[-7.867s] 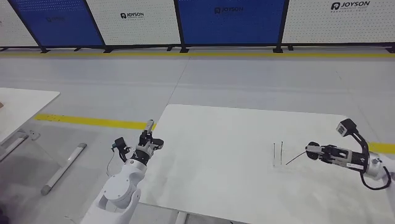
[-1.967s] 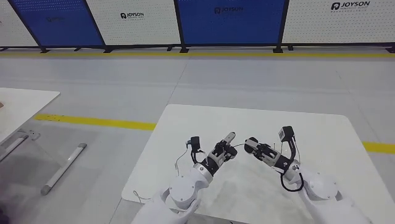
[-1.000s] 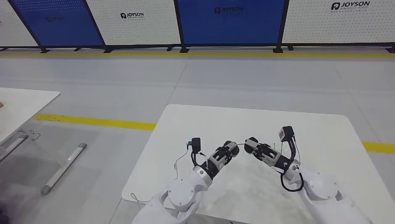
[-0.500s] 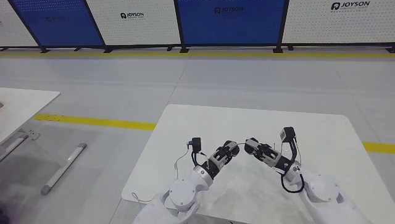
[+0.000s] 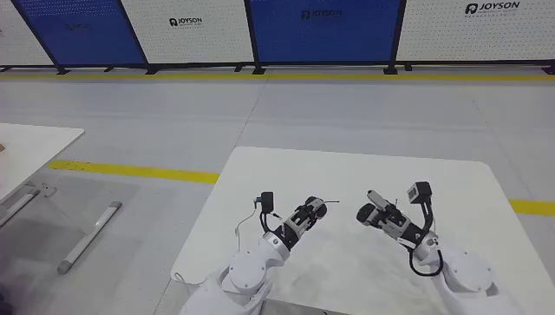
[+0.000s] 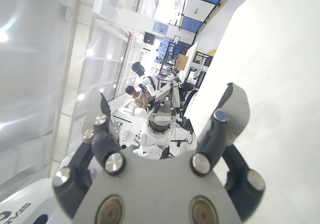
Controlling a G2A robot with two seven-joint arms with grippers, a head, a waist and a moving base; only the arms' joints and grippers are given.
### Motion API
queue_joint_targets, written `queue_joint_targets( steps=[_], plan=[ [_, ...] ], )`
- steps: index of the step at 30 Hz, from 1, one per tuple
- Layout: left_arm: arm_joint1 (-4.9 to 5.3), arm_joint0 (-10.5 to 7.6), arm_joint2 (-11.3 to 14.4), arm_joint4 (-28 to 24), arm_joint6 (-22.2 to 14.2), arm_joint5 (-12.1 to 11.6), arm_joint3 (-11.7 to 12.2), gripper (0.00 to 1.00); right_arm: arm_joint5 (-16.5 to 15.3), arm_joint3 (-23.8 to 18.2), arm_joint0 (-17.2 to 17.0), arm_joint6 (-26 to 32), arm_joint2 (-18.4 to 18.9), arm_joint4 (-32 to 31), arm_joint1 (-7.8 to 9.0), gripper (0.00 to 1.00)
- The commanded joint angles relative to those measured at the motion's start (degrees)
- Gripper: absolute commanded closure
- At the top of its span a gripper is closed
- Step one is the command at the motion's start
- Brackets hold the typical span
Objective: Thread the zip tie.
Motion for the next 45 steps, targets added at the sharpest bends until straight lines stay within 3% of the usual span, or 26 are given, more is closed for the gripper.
queue_joint_targets(
  steps=[1, 8, 13, 16, 21, 23, 34, 39, 45],
  plan=[
    [-0.01, -0.02, 0.0, -0.1, 0.1, 0.0, 0.0, 1.0, 0.0, 0.0, 0.0, 0.0, 0.0, 0.0, 0.0, 0.0],
    [-0.02, -0.04, 0.1, 0.0, 0.1, -0.1, 0.0, 1.0, 0.0, 0.0, 0.0, 0.0, 0.0, 0.0, 0.0, 0.0],
    [0.14, 0.01, 0.5, 4.7, -0.1, -3.7, 1.4, 1.0, 0.0, 0.0, 0.0, 0.0, 0.0, 0.0, 0.0, 0.0],
    [0.62, 0.05, -0.5, 4.9, -5.1, -4.7, 2.1, 1.0, 0.0, 0.0, 0.0, 0.0, 0.0, 0.0, 0.0, 0.0],
    [2.14, 1.28, -5.6, 1.3, -17.2, -5.3, 1.1, 1.0, 0.0, 0.0, 0.0, 0.0, 0.0, 0.0, 0.0, 0.0],
    [2.33, 1.82, -6.8, -0.1, -17.6, -4.9, 0.3, 1.0, 0.0, 0.0, 0.0, 0.0, 0.0, 0.0, 0.0, 0.0],
    [2.28, 1.76, -6.6, -0.7, -17.3, -4.6, 0.2, 1.0, 0.0, 0.0, 0.0, 0.0, 0.0, 0.0, 0.0, 0.0],
    [2.45, 2.02, -7.3, -4.9, -19.9, -5.0, -3.0, 1.0, 0.0, 0.0, 0.0, 0.0, 0.0, 0.0, 0.0, 0.0],
    [2.79, 4.83, -9.2, -9.1, -20.3, -6.6, -11.0, 1.0, 0.0, 0.0, 0.0, 0.0, 0.0, 0.0, 0.0, 0.0]
  ],
)
